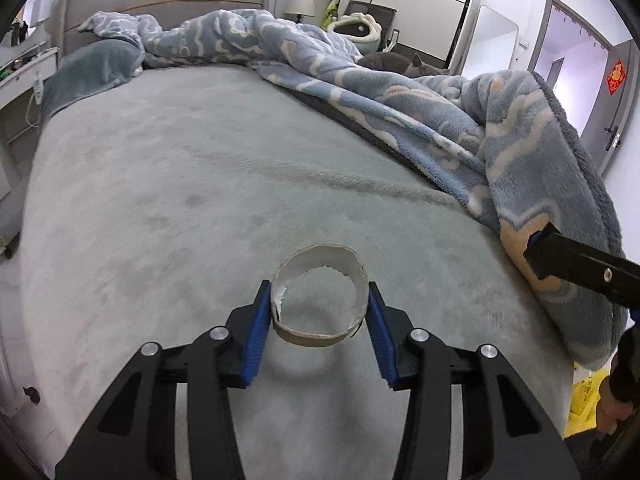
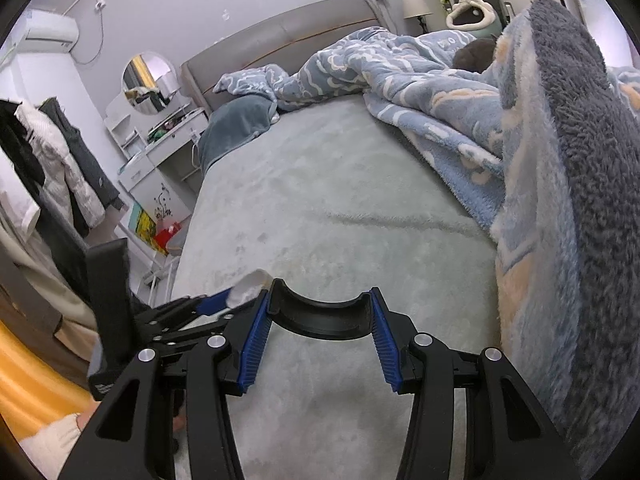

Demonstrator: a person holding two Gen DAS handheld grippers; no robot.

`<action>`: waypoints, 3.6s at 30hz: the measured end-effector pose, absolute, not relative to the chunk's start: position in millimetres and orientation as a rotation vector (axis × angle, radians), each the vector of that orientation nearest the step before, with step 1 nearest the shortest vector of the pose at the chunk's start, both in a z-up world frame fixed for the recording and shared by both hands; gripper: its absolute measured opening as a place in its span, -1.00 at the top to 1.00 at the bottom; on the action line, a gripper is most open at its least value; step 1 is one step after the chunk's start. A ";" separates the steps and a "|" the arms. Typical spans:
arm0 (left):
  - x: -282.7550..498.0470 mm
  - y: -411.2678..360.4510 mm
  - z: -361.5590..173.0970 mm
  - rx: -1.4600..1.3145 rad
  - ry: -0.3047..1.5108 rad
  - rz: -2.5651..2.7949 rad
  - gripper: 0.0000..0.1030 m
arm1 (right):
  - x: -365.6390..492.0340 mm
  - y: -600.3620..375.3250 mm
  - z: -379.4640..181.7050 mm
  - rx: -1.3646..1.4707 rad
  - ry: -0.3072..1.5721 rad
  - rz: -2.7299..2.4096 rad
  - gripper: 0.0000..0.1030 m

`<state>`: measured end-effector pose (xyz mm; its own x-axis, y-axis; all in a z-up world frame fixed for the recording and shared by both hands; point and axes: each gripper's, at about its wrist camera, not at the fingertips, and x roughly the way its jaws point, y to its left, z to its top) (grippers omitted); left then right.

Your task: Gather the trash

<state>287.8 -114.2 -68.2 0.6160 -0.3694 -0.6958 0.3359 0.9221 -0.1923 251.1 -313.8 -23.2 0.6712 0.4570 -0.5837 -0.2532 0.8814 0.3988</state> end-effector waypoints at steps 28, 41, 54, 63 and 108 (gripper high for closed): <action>132.7 18.4 -45.5 -0.120 0.805 -0.202 0.06 | 163.9 -209.6 -27.2 0.154 0.780 0.540 0.05; 104.8 86.4 -64.3 -0.227 0.879 -0.072 0.06 | 143.0 -127.9 -13.3 0.065 0.784 0.639 0.05; 91.1 145.6 -133.6 -0.243 1.087 0.024 0.05 | 136.1 -56.0 -18.4 0.029 0.820 0.733 0.04; 83.1 168.3 -174.4 -0.287 1.216 0.036 0.03 | 131.6 -6.6 -27.2 -0.009 0.851 0.804 0.04; -1.4 207.2 -8.4 -0.236 0.703 0.271 -0.94 | 135.1 40.8 -98.4 -0.248 0.988 0.775 -0.66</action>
<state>-1.4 207.2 -8.4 0.7303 0.1651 -0.6628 -0.3225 0.9388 -0.1214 135.1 40.8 -98.4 0.3135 0.4734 -0.8232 -0.6867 0.7117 0.1478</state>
